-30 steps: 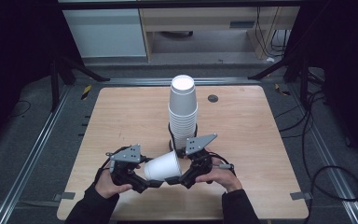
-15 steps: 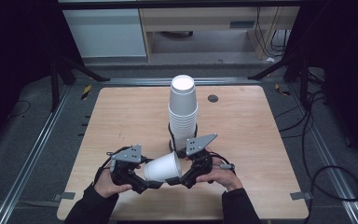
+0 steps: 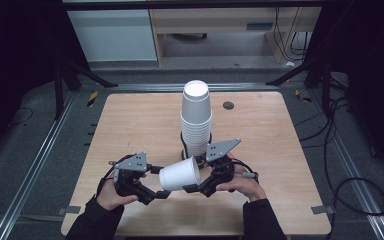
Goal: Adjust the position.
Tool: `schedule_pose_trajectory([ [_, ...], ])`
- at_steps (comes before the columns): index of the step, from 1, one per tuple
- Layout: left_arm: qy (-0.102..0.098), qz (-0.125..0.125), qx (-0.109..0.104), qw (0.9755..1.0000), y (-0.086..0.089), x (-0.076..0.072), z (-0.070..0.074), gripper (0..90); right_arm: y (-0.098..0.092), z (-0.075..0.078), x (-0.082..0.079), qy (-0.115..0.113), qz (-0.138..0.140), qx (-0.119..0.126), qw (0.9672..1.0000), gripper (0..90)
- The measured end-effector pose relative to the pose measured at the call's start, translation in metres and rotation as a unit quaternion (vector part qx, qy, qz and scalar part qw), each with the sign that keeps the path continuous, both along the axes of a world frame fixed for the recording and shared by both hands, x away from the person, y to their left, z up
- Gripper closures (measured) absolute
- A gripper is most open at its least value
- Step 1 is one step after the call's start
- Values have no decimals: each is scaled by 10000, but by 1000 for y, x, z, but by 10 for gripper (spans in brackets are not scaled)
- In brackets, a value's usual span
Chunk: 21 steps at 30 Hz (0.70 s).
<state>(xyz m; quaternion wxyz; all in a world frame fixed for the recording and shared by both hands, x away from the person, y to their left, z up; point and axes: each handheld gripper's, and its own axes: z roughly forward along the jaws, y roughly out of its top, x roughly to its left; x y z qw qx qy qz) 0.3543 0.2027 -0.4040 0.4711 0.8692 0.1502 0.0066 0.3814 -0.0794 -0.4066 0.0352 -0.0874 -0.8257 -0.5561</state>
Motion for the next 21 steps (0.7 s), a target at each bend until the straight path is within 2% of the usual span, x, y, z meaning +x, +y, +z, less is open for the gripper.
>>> schedule_pose_trajectory([
  [5,-80,257,323,9991,2,4,-4,155,-7,16,4,-188,-97,-374,9991,85],
  [9,-102,295,468,9984,0,4,-6,143,-6,22,7,-278,-143,-745,9967,84],
  [14,-117,288,657,9974,-3,5,-9,133,7,18,12,-340,-81,-1266,9913,83],
  [21,-123,267,841,9960,-7,5,-13,127,31,10,14,-352,80,-1584,9867,83],
])
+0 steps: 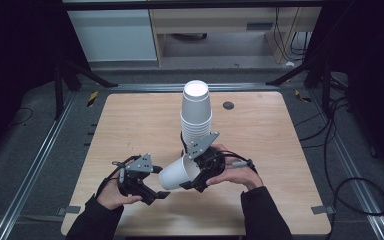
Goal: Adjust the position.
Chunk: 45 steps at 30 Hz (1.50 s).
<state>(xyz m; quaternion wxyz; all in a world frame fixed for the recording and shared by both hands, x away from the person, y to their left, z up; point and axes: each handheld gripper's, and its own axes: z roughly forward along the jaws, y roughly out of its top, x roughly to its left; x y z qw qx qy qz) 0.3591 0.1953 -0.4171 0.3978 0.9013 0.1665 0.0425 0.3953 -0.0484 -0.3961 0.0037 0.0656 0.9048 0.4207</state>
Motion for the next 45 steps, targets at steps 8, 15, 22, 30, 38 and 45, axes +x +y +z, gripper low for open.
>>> schedule_pose_trajectory([
  [8,25,-54,86,9999,-3,0,-2,135,23,-4,0,19,205,-104,9997,82],
  [15,6,-57,94,9999,-2,-1,-2,212,29,-2,-1,61,311,-68,9995,81],
  [22,-11,-80,134,9999,-3,-1,-3,223,30,-3,-2,36,341,-97,9994,68],
  [30,9,-11,43,10000,2,1,-2,225,23,3,-1,-20,217,124,9997,50],
  [38,-7,236,-115,9997,15,8,-1,224,-6,19,-1,-149,-170,477,9986,46],
  [45,-130,534,-574,9968,22,10,1,224,-28,17,-3,-178,-604,810,9947,46],
])
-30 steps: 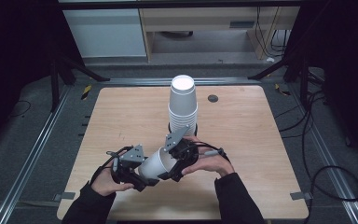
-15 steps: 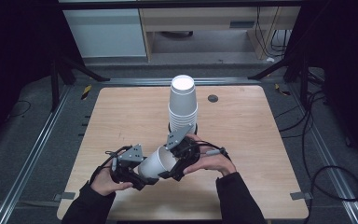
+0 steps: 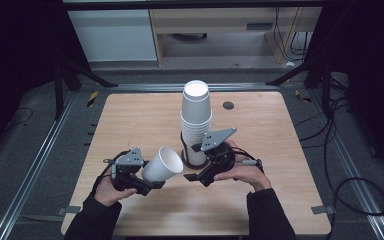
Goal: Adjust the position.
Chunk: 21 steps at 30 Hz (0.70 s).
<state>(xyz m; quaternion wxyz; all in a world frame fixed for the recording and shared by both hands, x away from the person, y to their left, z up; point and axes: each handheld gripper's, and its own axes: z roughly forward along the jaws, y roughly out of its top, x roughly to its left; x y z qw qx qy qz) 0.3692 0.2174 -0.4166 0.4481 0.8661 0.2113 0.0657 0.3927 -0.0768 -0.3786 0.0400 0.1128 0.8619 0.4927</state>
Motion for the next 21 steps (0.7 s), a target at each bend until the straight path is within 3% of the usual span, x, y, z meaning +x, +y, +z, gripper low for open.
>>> schedule_pose_trajectory([
  [9,-195,176,-484,9985,-4,-4,3,224,-7,-14,-5,120,-270,412,9987,46],
  [14,-259,91,-551,9981,-12,-8,5,224,-1,-19,-5,252,-221,705,9970,46],
  [21,-354,17,-543,9979,-19,-13,6,224,11,-23,-6,379,-88,924,9950,48],
])
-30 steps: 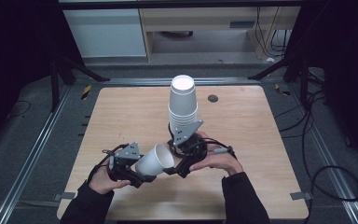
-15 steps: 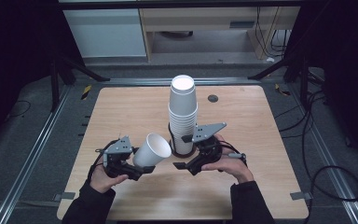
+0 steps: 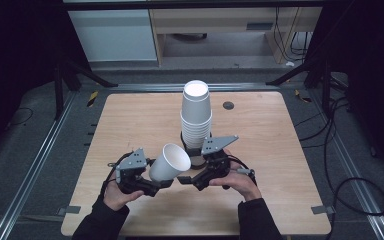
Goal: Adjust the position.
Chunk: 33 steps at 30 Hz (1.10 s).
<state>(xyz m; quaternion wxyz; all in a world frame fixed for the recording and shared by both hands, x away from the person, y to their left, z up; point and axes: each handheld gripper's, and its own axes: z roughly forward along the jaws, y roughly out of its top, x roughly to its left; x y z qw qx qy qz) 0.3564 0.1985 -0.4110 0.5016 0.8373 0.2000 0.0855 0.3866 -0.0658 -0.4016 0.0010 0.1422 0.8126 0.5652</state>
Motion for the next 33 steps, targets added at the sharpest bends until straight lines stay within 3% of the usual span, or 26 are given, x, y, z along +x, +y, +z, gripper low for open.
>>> schedule_pose_trajectory([
  [8,-38,-57,57,10000,-6,-3,-1,224,11,-1,0,57,111,152,9998,50],
  [26,-31,-185,169,9997,-13,-6,-3,225,21,-4,2,170,262,153,9994,73],
  [33,-48,-222,218,9995,-14,-6,-4,225,23,-4,-1,130,363,143,9992,125],
])
